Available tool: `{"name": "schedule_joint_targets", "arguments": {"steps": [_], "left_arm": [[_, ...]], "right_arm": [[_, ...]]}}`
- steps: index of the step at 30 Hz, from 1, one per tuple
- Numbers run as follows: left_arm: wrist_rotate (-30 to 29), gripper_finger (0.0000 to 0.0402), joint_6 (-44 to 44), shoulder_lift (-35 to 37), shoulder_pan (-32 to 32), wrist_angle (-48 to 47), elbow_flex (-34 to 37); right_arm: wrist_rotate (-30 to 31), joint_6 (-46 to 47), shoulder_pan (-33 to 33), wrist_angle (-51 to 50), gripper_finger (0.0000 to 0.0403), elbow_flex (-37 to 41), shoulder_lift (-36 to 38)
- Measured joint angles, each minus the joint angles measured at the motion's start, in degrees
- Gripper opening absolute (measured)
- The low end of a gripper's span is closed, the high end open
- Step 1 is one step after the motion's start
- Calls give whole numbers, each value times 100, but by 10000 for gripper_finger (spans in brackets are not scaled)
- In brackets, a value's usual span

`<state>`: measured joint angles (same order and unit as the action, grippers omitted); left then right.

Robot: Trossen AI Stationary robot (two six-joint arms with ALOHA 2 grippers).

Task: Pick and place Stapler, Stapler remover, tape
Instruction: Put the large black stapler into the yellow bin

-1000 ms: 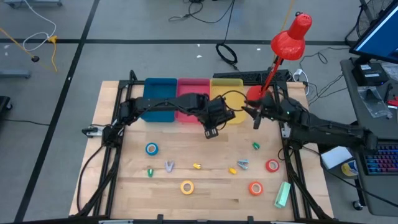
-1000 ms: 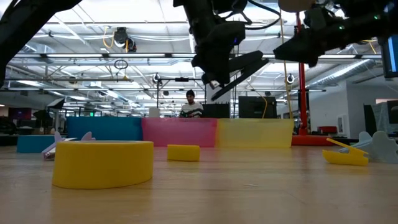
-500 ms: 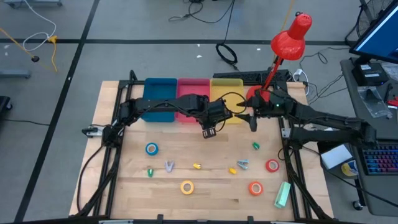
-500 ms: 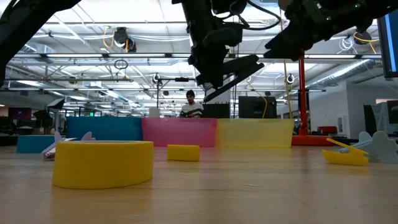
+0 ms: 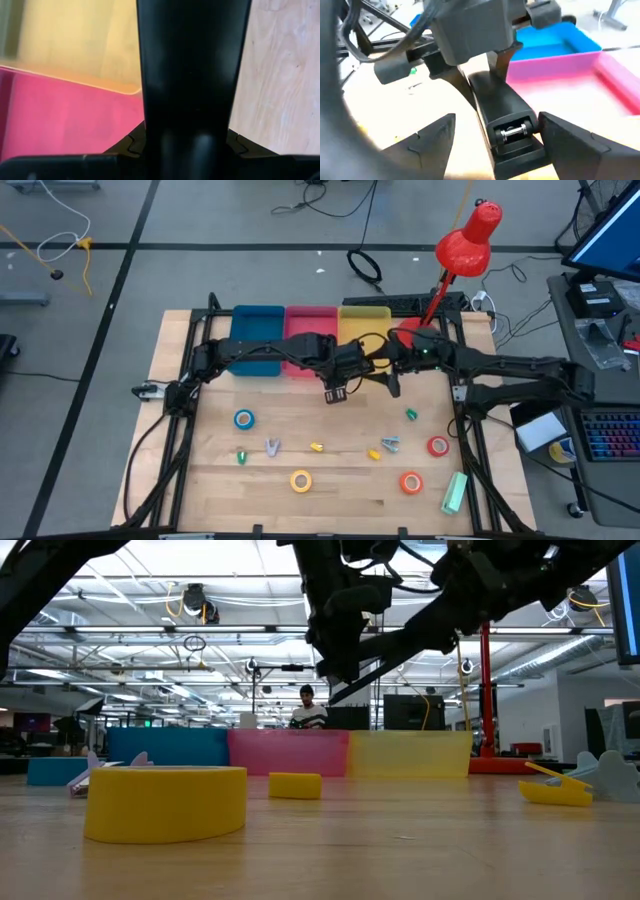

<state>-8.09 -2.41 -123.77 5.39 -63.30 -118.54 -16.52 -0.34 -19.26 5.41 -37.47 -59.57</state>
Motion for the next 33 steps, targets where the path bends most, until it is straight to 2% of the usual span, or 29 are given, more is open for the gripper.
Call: {"name": "schedule_joint_targets", "arguments": {"steps": [12, 17, 24, 33], "left_arm": [[-3, 127, 72, 5, -2, 54, 0], [10, 127, 105, 5, -2, 52, 0], [169, 127, 247, 5, -13, 15, 0], [285, 127, 285, 7, -9, 37, 0]], "right_arm": [[-170, 138, 23, 763, 265, 4, -523], [-203, 343, 32, 721, 233, 4, -659], [-586, 317, 37, 676, 158, 4, -696], [-671, 317, 45, 671, 148, 4, -667]]}}
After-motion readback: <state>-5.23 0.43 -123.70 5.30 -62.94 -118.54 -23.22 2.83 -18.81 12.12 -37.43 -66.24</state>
